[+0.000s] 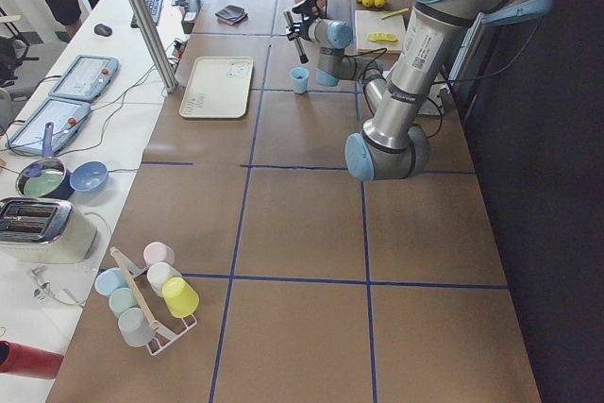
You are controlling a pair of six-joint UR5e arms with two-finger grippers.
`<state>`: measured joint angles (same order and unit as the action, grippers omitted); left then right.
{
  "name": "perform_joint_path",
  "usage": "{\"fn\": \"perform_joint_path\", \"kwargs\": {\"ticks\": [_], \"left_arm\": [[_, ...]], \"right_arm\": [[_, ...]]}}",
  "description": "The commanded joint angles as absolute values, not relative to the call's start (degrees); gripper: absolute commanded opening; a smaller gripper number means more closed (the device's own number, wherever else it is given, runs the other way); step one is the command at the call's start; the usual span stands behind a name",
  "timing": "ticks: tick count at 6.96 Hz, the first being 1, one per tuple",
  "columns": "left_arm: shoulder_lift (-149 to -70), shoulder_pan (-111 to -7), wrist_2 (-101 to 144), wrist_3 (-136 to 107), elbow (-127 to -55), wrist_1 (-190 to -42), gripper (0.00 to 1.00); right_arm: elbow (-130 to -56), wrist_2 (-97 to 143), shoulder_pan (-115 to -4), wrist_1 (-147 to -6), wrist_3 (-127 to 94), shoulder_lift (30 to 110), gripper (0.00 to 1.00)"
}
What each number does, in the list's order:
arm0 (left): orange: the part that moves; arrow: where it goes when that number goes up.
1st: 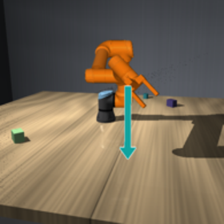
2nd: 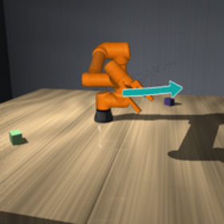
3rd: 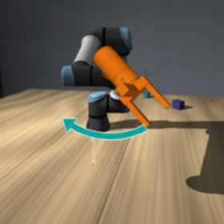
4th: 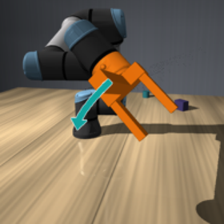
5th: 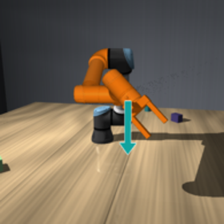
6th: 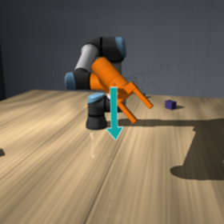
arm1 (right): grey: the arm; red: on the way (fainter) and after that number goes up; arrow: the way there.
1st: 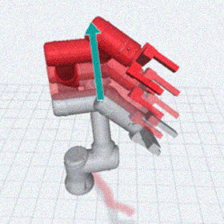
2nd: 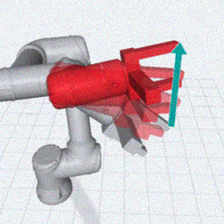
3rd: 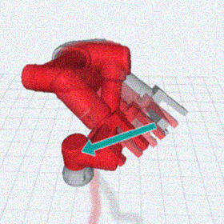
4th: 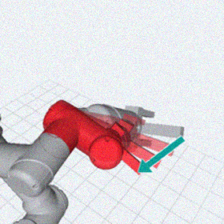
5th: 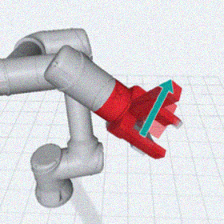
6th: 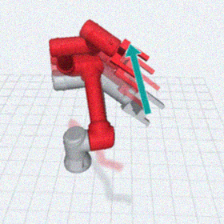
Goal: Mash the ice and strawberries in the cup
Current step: 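Carry the metal muddler over the blue cup with the left gripper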
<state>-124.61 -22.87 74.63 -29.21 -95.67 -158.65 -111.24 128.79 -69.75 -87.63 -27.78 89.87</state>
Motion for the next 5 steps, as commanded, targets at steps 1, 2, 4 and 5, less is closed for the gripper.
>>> {"fn": "perform_joint_path", "kwargs": {"ticks": [1, 2, 4, 5], "left_arm": [[-125.07, -21.09, 65.94, -23.58, -94.31, -163.64, 0.03], [-125.24, -20.75, 65.66, -22.16, -94.31, -164.0, 0.03], [-125.15, -16.98, 60.76, -16.28, -92.47, -165.66, 0.03], [-124.81, -16.44, 60.56, -16.17, -91.68, -166.02, 0.03]], "right_arm": [[-111.62, 128.93, -70.13, -87.63, -27.77, 89.91, 1.0], [-111.53, 128.94, -70.14, -87.63, -27.77, 89.91, 1.0], [-111.8, 128.94, -70.14, -87.63, -28.04, 89.83, 1.0], [-111.71, 128.85, -70.14, -87.63, -28.04, 89.74, 1.0]]}}
